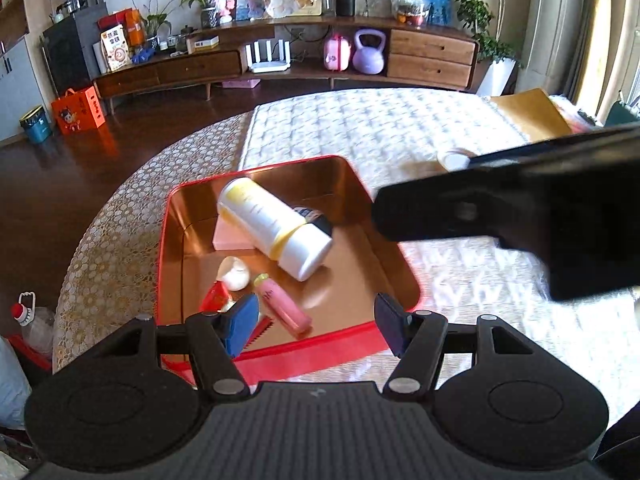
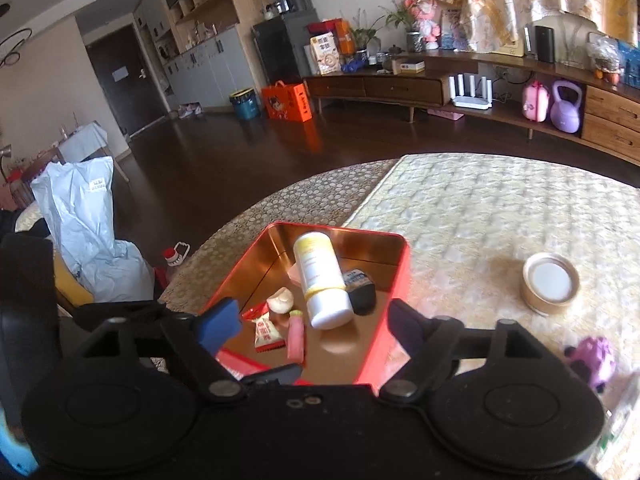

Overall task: Organize rigid objects
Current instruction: 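Move both open tools back toward the purple toy and purple block, then grasp the purple spiky toy with the left tool while the right tool grasps the purple block, then carry the purple toy and purple block with both tools over the red tin, then open the left tool to drop the toy while the right tool releases the block, then move both open tools back over the table toward the white sunglasses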

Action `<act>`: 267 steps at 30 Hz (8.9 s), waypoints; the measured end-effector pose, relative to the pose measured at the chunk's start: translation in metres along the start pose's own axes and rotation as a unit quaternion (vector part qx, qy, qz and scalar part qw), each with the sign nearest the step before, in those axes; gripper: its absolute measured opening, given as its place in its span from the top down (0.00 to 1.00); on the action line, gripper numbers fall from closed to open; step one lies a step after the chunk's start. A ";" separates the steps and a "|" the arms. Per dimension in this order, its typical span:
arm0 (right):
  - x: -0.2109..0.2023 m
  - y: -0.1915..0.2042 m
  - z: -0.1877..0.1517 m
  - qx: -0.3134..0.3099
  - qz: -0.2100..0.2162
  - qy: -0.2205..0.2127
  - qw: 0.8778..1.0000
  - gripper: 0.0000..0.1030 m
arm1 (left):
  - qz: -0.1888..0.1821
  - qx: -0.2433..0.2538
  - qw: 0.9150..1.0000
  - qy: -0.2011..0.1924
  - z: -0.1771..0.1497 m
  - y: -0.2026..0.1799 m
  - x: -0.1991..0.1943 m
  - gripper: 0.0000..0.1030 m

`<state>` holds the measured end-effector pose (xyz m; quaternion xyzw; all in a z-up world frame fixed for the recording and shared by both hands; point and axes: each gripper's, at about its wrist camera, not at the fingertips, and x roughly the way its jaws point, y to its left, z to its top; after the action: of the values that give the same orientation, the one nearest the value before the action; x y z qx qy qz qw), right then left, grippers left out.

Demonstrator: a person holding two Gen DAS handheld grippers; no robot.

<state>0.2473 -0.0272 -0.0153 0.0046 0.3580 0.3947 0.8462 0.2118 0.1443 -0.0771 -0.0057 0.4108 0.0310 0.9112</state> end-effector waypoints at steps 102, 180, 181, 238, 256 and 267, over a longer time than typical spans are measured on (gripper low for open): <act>0.008 -0.319 -0.046 0.035 -0.226 0.018 0.973 0.66 | -0.141 0.019 0.990 0.001 0.056 -0.209 0.152 0.37; 0.063 0.036 -0.019 -0.139 -0.053 0.055 0.987 0.66 | 0.034 -0.087 0.995 -0.019 0.034 0.093 0.028 0.38; 0.067 0.036 -0.019 -0.138 -0.053 0.056 0.987 0.66 | 0.036 -0.086 0.996 -0.016 0.036 0.094 0.033 0.38; -0.008 0.018 -0.039 -0.034 -0.012 0.021 0.999 0.38 | 0.001 -0.059 0.998 -0.026 0.020 0.047 0.000 0.42; -0.078 -0.042 -0.074 0.034 -0.074 -0.016 0.997 0.16 | -0.035 -0.039 0.998 -0.031 0.010 -0.010 -0.025 0.27; -0.112 -0.104 -0.094 0.090 -0.144 -0.043 0.984 0.02 | -0.074 -0.032 0.996 -0.041 0.017 -0.065 -0.014 0.19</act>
<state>0.2109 -0.2003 -0.0476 0.0461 0.3522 0.2341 0.9050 0.2194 0.0791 -0.0568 -0.0642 0.3705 -0.0228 0.9263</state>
